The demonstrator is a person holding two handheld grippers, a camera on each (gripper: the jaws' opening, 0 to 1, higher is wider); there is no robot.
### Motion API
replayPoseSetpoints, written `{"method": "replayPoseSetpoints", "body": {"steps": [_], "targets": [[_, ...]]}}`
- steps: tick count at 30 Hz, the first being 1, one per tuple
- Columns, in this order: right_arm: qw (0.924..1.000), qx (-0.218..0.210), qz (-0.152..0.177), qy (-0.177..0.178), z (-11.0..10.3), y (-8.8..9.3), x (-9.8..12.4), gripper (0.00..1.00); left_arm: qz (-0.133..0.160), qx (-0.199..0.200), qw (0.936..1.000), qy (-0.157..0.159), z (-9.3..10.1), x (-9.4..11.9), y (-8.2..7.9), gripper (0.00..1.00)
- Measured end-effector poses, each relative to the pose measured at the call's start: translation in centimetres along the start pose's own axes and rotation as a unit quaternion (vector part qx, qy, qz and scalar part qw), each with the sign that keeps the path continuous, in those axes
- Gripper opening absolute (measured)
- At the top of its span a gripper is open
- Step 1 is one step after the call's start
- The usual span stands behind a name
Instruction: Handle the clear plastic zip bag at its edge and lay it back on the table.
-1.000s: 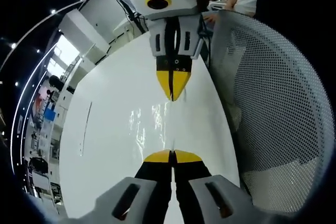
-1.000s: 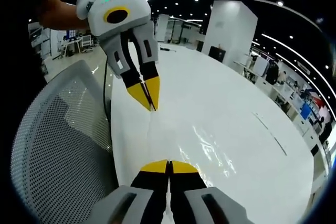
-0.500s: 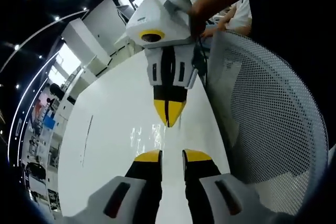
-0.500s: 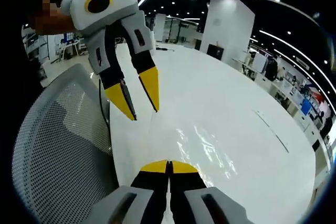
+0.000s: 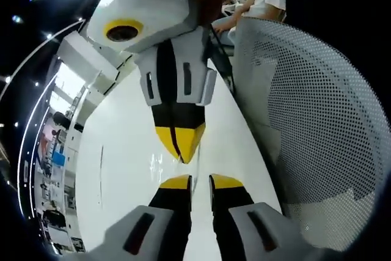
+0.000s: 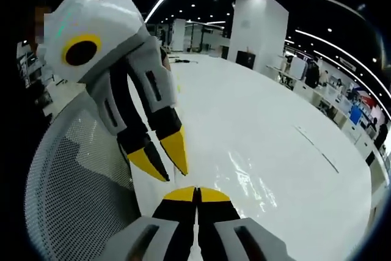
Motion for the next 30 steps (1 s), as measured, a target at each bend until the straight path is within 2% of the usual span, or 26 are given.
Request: {"method": "replayPoseSetpoints", "body": {"steps": [3, 7, 14, 21, 26, 30], "targets": [[1.0, -0.001, 0.002, 0.002, 0.1, -0.1, 0.0, 0.0, -0.007, -0.006, 0.9999, -0.003, -0.1, -0.2, 0.0, 0.0], [0.9999, -0.002, 0.006, 0.011, 0.4, -0.3, 0.2, 0.0, -0.014, -0.018, 0.9997, -0.011, -0.2, -0.1, 0.2, 0.0], [0.9974, -0.006, 0.033, 0.064, 1.7, -1.3, 1.3, 0.0, -0.023, -0.016, 0.9994, -0.019, -0.2, 0.1, 0.4, 0.0], [0.9902, -0.017, 0.076, 0.116, 3.4, -2.6, 3.2, 0.0, -0.032, -0.01, 0.9993, -0.014, 0.4, 0.0, 1.2, 0.0], [0.9864, -0.018, 0.096, 0.132, 3.8, -3.1, 4.0, 0.0, -0.026, 0.003, 0.9995, -0.019, 0.4, 0.1, 1.2, 0.0], [0.9858, -0.015, 0.096, 0.137, 3.7, -3.3, 4.0, 0.0, -0.03, -0.001, 0.9994, -0.016, 0.8, -0.1, 1.5, 0.0]]}}
Point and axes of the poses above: the point that each gripper's makers call its tool centre point, and the gripper's own axes: x roughly backward along the fingers, z roughly to its right, y roughly out of its underside, the point moved 3 cm from there along x, roughly backward along the fingers, and after that the axes turned 8 degrees about -z, right-handed, at the moved point
